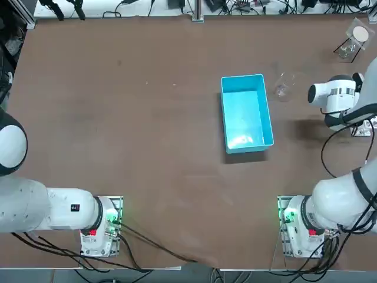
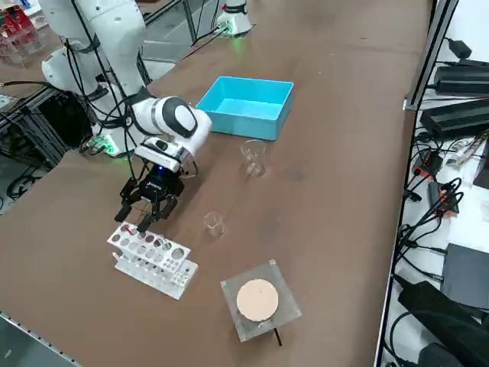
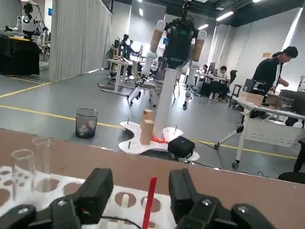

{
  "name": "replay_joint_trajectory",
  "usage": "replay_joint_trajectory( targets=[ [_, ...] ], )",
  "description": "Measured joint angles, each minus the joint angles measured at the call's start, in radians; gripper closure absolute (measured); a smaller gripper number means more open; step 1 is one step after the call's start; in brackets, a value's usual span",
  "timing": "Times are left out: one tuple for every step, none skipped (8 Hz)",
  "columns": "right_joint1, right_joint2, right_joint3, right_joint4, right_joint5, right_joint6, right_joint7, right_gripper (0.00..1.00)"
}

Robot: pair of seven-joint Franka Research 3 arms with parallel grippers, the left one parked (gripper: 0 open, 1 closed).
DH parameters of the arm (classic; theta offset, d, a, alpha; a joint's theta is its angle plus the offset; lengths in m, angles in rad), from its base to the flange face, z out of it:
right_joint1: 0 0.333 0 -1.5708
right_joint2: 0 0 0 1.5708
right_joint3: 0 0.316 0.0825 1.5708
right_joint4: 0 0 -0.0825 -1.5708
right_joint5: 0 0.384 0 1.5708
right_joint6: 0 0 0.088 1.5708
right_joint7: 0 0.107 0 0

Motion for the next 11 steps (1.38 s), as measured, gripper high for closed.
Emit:
replay_joint_trajectory(
  targets=[
    [-0.002,0.001,0.0,0.0,0.0,0.0,0.002,0.29],
    [-0.002,0.002,0.0,0.0,0.0,0.0,0.007,0.31],
    [-0.003,0.007,0.0,0.0,0.0,0.0,0.017,0.32],
    [-0.003,0.017,0.0,0.0,0.0,0.0,0.027,0.33],
    [-0.003,0.025,0.0,0.0,0.0,-0.001,0.035,0.36],
    [-0.004,0.028,0.0,0.0,0.0,-0.001,0.037,0.37],
    [-0.004,0.028,0.0,0.0,-0.003,-0.001,0.038,0.42],
    [-0.007,0.028,0.0,0.0,-0.007,-0.002,0.038,0.43],
    [-0.011,0.029,0.0,0.0,-0.012,-0.003,0.041,0.46],
    [-0.014,0.032,0.0,0.0,-0.015,-0.003,0.046,0.51],
    [-0.015,0.036,0.0,0.0,-0.023,-0.003,0.052,0.51]
  ],
)
